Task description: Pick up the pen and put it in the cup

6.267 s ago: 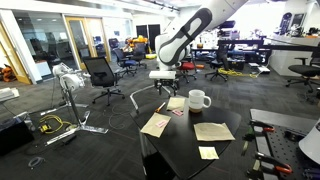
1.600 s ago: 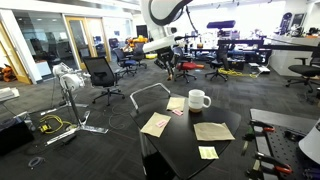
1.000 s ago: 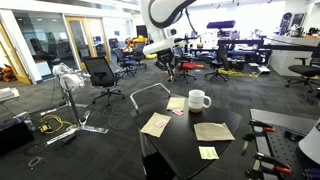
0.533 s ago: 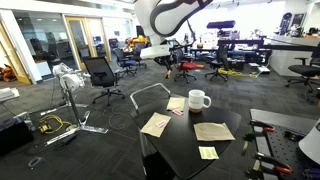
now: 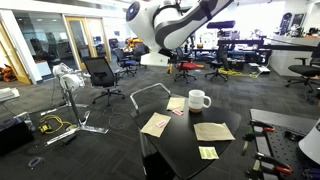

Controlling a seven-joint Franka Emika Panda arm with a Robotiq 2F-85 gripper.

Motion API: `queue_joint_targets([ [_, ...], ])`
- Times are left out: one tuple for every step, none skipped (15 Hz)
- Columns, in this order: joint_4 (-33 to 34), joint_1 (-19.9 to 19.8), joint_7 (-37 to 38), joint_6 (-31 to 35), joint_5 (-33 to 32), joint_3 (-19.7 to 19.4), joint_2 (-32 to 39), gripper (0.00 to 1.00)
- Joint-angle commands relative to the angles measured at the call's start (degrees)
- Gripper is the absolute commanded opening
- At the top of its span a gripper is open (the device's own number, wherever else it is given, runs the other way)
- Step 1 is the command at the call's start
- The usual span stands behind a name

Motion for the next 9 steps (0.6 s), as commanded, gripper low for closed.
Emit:
queue_joint_targets([
  [-1.7, 0.6, 4.2, -8.6, -4.9, 2.2, -1.6, 0.03],
  [-1.7, 0.7, 4.7, -11.6, -6.0, 2.8, -1.5, 0.03],
  [-1.6, 0.6, 4.7, -14.2, -6.8, 3.5, -1.5, 0.03],
  [-1.6, 0.5, 5.0, -16.4, -7.5, 4.2, -1.3, 0.03],
  [-1.6, 0.2, 4.4, -18.2, -7.7, 4.9, -1.3, 0.03],
  [-1.8, 0.0, 4.2, -19.8, -8.0, 5.4, -1.2, 0.03],
  [-1.8, -0.2, 4.1, -21.2, -8.1, 5.9, -1.2, 0.03],
  [-1.9, -0.4, 3.7, -22.3, -8.2, 6.3, -1.2, 0.03],
  [-2.0, -0.7, 3.7, -23.1, -8.3, 6.5, -1.1, 0.03],
])
